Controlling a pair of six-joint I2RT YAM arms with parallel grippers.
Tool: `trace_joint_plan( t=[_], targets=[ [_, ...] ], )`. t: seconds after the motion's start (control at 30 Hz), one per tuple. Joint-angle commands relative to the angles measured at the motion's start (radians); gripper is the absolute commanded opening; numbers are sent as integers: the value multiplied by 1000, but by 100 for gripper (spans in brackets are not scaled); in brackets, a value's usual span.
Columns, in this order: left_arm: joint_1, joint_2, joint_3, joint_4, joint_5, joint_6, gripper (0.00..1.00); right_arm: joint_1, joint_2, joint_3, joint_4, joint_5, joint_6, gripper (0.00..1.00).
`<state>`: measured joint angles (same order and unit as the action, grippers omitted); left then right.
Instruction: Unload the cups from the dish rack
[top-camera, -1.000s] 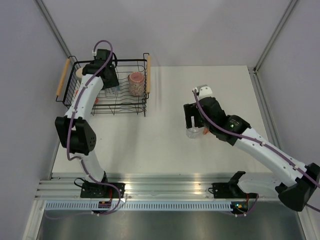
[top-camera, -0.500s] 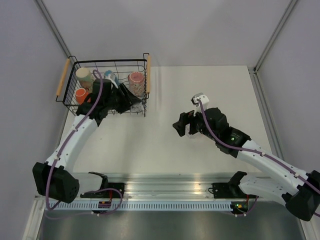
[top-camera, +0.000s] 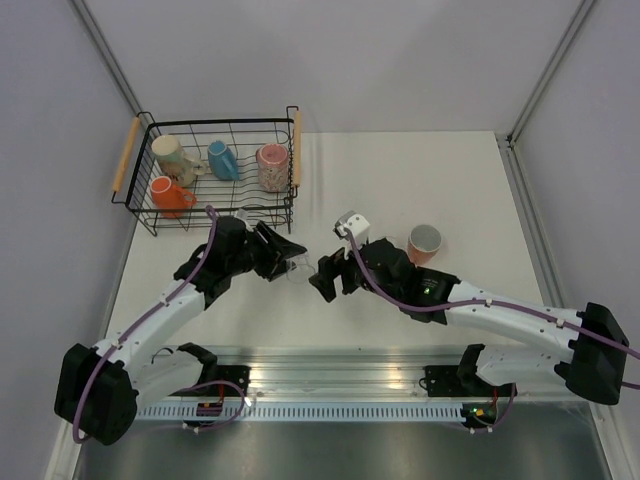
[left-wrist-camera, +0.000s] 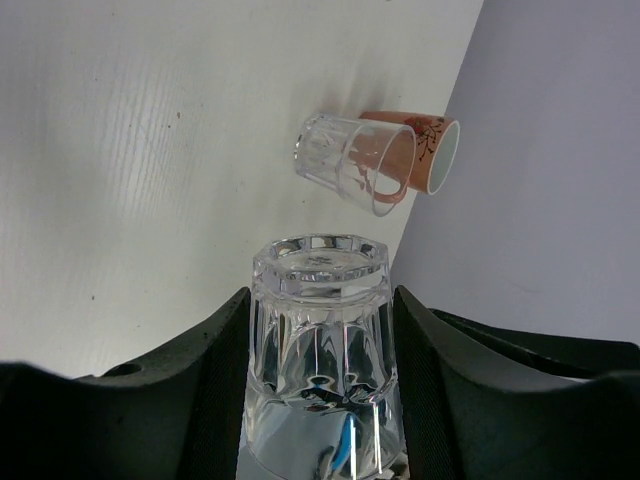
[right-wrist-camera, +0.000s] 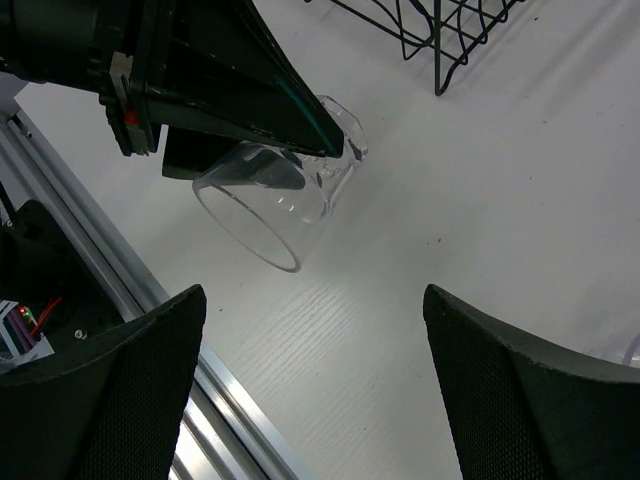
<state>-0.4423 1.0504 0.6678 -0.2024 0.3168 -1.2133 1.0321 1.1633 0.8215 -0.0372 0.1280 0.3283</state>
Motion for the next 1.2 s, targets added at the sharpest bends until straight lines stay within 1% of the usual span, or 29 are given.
trace_joint_plan(
  t=[0.0,0.1,0.17,0.2,0.3,0.4,0.43,0.5,0.53,0.6,0.63,0.7,0.73,0.8,0.83,0.87,0.93,0.97,1.0,1.03,1.1,1.13,1.17],
  targets=[
    [-13,-38,-46,152,-18,-179,2,42,25,10,63,83,14,92],
    [-27,-32,-71,184,4,-221,2,59,52,14,59,128,28,90],
    [-47,-26,-82,196,13,-244,2,63,71,19,57,169,35,86],
    [-55,-24,-88,234,24,-271,2,63,82,21,62,183,37,85],
    [-101,-23,-106,256,30,-324,2,69,96,16,86,261,51,76],
    [-150,-29,-128,281,13,-371,2,69,108,7,118,332,63,61],
    [-157,-30,-137,293,10,-380,2,71,110,-1,128,350,67,53],
    [-180,-29,-142,293,5,-397,2,75,111,-13,148,419,74,45],
    [-193,-27,-142,293,8,-400,2,78,110,-16,154,444,75,36],
    [-205,-23,-146,296,7,-414,2,82,110,-24,166,479,77,26],
    [-210,-23,-152,301,7,-419,2,82,111,-27,169,486,81,14],
    [-223,-24,-160,314,5,-431,2,83,108,-33,172,498,84,4],
    [-226,-24,-160,319,5,-433,2,85,108,-33,169,501,87,1],
    [-227,-26,-160,327,-2,-424,2,85,104,-30,151,502,87,1],
    [-228,-27,-160,328,-8,-416,7,85,102,-21,137,502,87,1],
    [-228,-29,-160,331,-22,-399,26,86,99,-19,125,504,89,1],
    [-228,-35,-157,337,-36,-378,49,88,75,-22,99,512,89,1],
    [-228,-33,-155,339,-44,-359,69,88,61,-27,91,518,94,1],
    [-228,-29,-152,337,-48,-351,76,86,29,-39,79,525,95,1],
    [-228,-23,-149,334,-51,-332,86,88,12,-45,71,536,95,1],
    [-226,-15,-140,311,-62,-315,92,88,-34,-51,42,552,97,1],
    [-226,-9,-140,307,-67,-304,98,88,-45,-50,40,562,98,1],
    [-225,-9,-134,284,-96,-264,100,88,-57,-45,-2,565,98,1]
  ],
)
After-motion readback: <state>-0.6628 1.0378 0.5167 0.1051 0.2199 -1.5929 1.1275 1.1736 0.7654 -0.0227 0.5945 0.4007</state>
